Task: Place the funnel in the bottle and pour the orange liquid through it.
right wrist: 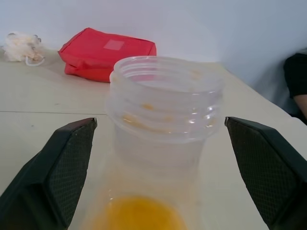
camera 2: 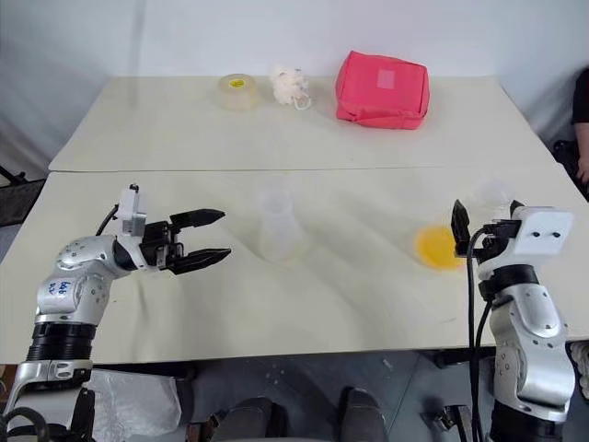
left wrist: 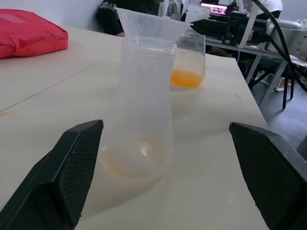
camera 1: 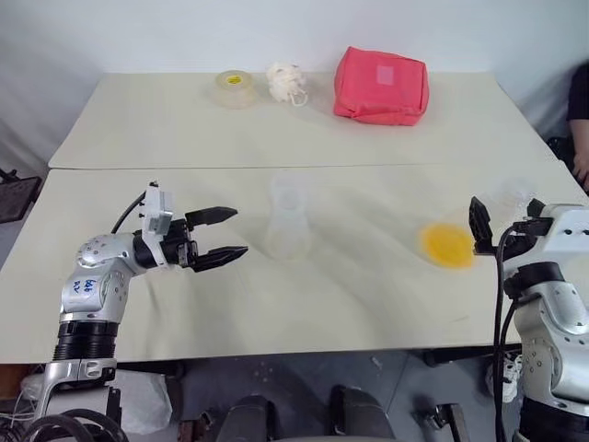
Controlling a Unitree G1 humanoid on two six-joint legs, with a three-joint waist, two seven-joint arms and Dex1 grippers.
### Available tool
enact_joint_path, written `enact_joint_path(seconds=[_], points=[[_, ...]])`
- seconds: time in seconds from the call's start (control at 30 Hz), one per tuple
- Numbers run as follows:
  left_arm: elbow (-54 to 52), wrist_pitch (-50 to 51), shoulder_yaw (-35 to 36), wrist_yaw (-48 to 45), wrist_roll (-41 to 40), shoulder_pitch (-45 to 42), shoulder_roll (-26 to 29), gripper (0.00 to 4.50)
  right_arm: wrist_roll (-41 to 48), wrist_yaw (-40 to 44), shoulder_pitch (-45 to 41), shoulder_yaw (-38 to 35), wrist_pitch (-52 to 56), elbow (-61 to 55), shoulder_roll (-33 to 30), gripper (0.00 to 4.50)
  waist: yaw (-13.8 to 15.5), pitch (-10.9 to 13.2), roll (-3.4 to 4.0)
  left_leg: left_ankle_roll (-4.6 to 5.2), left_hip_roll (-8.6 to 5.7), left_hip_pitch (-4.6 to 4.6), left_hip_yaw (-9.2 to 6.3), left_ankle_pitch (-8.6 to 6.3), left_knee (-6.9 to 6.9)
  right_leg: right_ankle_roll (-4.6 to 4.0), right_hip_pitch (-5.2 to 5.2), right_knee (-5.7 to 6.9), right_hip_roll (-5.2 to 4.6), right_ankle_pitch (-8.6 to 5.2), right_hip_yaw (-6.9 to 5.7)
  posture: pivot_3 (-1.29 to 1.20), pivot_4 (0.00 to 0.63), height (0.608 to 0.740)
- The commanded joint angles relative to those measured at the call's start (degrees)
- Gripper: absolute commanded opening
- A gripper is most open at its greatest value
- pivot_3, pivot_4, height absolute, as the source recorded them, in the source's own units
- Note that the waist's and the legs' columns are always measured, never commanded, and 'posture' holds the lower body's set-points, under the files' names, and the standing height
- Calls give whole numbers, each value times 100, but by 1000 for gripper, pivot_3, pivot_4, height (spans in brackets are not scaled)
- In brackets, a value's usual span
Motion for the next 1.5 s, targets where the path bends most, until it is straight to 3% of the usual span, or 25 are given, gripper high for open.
enact_joint_path(seconds=[0.03, 0.17, 0.2, 0.33, 0.57, 0.8, 0.93, 1.13, 1.5], points=[[-286, 32, 170, -4, -135, 55, 119, 4500, 32, -36, -101, -49, -187, -26, 38, 3876, -6, 0, 0, 0, 1, 0, -1, 0, 0, 0, 0, 0, 0, 0, 0, 0, 150, 740], [-264, 53, 209, -54, -141, 64, 185, 4500, 136, -35, -154, 16, -165, -193, 104, 2492, -12, 1, 1, 0, 2, 0, -2, 0, -1, 0, 0, -1, -1, 0, 0, 0, 150, 740], [-232, 39, 208, -84, -142, 46, 198, 4500, 188, -23, -156, 31, -135, -304, 112, 2413, -11, 1, 1, 0, 2, 0, -2, 0, -1, 0, 0, 0, -1, 0, -1, 0, 150, 740], [-16, -68, 217, -205, -128, -66, 204, 4500, 273, -53, -220, 165, 44, -659, 78, 2414, -14, 8, 13, 0, 7, -1, -1, 0, -1, 0, -1, -1, -2, 0, 0, 0, 150, 740], [811, -589, 209, -637, -22, -546, 96, 4500, -453, -53, -929, 1358, 448, -1377, -331, 2414, -19, 11, 20, 0, 1, -3, 1, 0, 0, 0, -6, 1, -1, 0, -3, 0, 150, 740], [1403, -896, 190, -1120, 7, -801, 99, 4500, -2144, 162, -1805, 2815, 142, -1132, -943, 2414, -28, 12, 19, 0, -6, -11, 1, 0, -3, 0, -15, 0, -3, 0, -8, 0, 150, 740], [1447, -958, 146, -1159, 28, -860, 43, 4500, -2847, 346, -2482, 3515, -143, -760, -951, 2414, -45, 12, 19, 0, -3, -15, 0, 0, -6, 0, -19, -1, -3, 0, -16, 0, 150, 740], [1352, -948, 120, -1176, 49, -811, -2, 4500, -3680, 555, -3051, 4084, -1170, 38, -1009, 2414, -55, 12, 18, 0, -4, -17, -5, 0, -5, 0, -19, 0, -4, 0, -19, 0, 150, 740], [1001, -744, 264, -1229, -122, -549, 112, 4500, -4860, 717, -3556, 4312, -2752, 1053, -1172, 2414, -184, 12, 18, 0, 2, -19, -17, 0, -9, 0, -18, 1, -8, 0, -27, 0, 150, 740]])
